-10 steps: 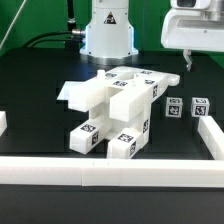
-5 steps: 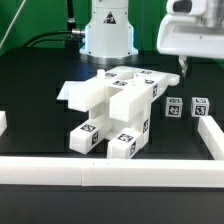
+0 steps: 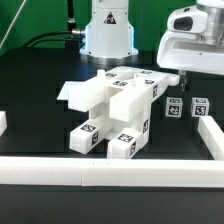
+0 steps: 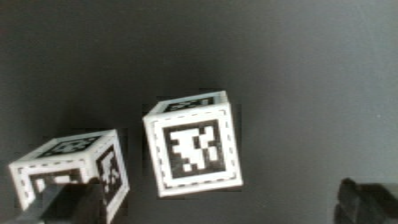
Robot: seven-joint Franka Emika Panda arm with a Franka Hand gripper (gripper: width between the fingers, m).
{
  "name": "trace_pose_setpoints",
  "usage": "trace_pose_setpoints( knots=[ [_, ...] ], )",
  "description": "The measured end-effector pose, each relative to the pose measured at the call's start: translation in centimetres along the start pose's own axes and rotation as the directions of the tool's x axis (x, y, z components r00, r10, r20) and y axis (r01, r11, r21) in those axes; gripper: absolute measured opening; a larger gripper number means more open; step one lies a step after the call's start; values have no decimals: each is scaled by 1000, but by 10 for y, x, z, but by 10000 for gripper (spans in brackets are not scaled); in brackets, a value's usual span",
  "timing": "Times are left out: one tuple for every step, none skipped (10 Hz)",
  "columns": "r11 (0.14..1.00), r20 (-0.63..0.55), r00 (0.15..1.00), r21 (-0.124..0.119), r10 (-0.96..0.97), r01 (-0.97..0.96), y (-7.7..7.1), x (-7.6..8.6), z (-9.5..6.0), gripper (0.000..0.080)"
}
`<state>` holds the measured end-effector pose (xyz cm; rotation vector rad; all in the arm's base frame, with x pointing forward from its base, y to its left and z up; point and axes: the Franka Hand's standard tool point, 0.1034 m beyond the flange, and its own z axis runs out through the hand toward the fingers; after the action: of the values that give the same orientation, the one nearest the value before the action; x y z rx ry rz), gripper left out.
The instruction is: Assemble chair
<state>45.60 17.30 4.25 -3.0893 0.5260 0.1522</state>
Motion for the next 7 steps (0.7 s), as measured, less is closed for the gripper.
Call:
trace_pose_setpoints(
  knots=[
    [1000, 1, 1000, -2, -1, 1, -1, 0, 3, 649],
    [1000, 1, 1000, -4, -3, 3, -3, 1, 7, 649],
    [1000, 8, 1000, -9, -5, 5, -4, -1, 9, 649],
    [1000, 14, 1000, -11, -7, 7, -5, -1, 8, 649],
    [1000, 12, 1000, -10, -6, 6, -4, 0, 8, 649],
    [1000, 12, 1000, -10, -6, 6, -4, 0, 8, 649],
    [1000, 12, 1000, -10, -10, 10, -4, 0, 8, 649]
  ],
)
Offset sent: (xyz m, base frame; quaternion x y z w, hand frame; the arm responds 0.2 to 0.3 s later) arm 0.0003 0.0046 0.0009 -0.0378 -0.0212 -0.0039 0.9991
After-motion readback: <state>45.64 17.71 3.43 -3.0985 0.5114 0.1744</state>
